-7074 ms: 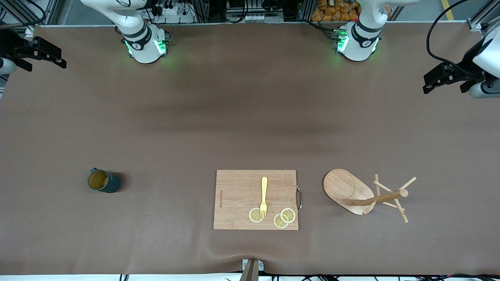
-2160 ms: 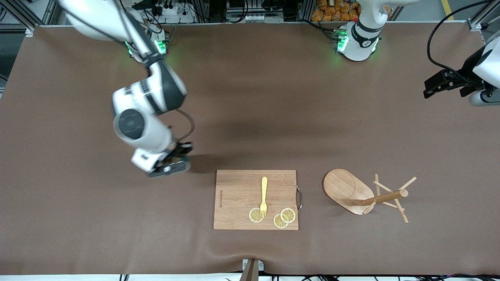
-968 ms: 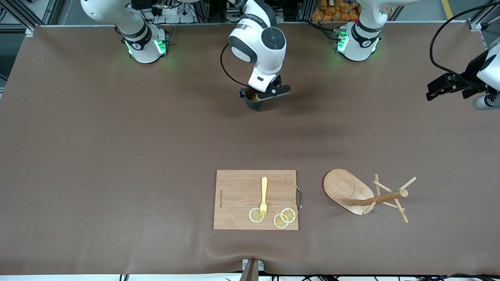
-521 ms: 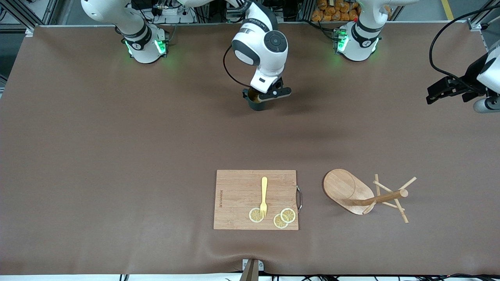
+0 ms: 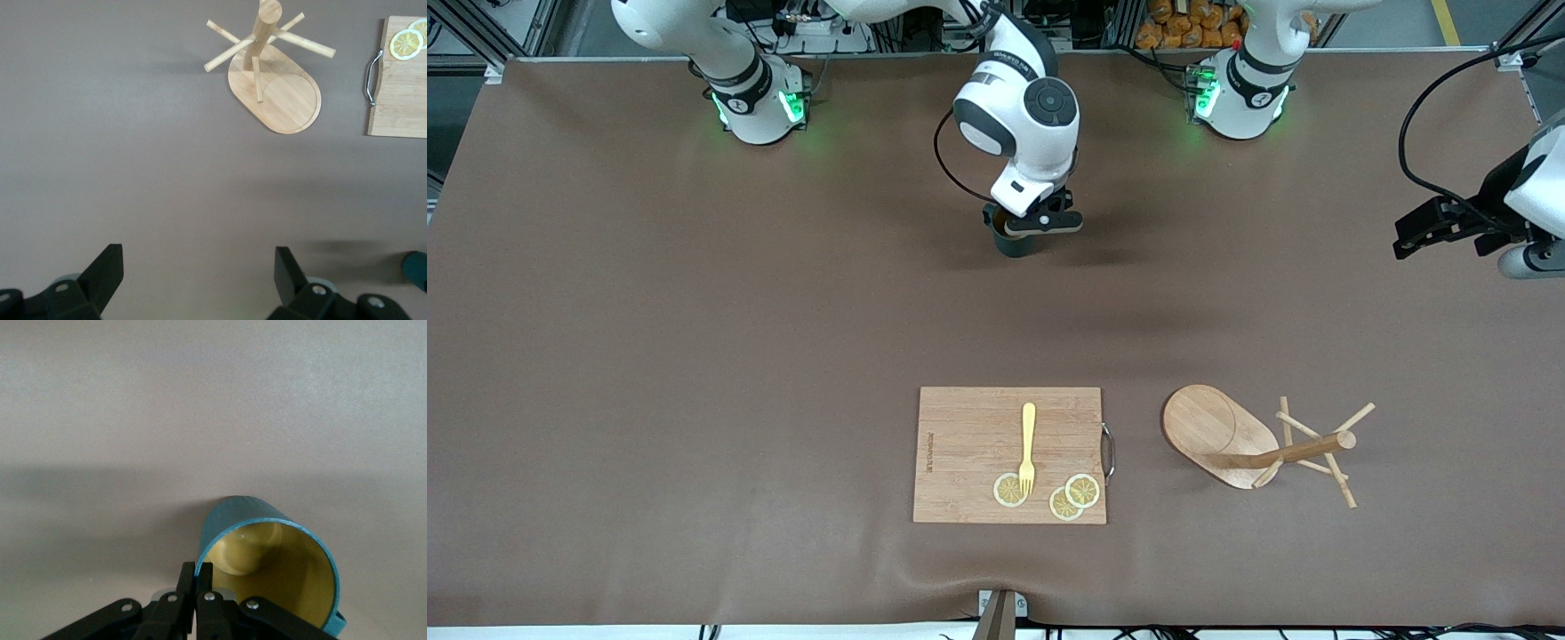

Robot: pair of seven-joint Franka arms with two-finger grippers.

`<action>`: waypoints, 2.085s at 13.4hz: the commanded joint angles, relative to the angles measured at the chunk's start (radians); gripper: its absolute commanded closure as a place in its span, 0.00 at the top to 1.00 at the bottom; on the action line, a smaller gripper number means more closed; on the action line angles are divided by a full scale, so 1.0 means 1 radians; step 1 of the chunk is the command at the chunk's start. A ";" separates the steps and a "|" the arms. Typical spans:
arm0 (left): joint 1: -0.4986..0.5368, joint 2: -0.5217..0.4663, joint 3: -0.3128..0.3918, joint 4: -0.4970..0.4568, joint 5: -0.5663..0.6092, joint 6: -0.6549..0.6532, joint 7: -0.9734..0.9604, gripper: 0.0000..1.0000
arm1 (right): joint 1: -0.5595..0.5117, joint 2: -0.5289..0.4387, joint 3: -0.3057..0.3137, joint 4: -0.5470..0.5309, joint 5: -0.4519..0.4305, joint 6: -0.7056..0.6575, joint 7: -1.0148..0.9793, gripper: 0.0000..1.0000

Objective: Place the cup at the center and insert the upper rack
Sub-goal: 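Carry the teal mug with the right gripper toward the table's middle, then set the mug down and open the right gripper while the left gripper approaches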

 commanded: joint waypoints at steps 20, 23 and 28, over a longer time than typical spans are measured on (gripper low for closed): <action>-0.007 -0.079 -0.263 0.003 0.016 -0.096 -0.514 1.00 | -0.192 -0.233 -0.004 0.093 -0.006 -0.286 -0.253 1.00; -0.007 -0.076 -0.386 0.005 0.021 -0.097 -0.741 1.00 | -0.354 -0.373 -0.005 0.093 -0.006 -0.383 -0.382 1.00; -0.016 -0.042 -0.628 0.010 0.071 -0.069 -1.144 1.00 | -0.612 -0.565 -0.005 0.103 -0.006 -0.567 -0.477 1.00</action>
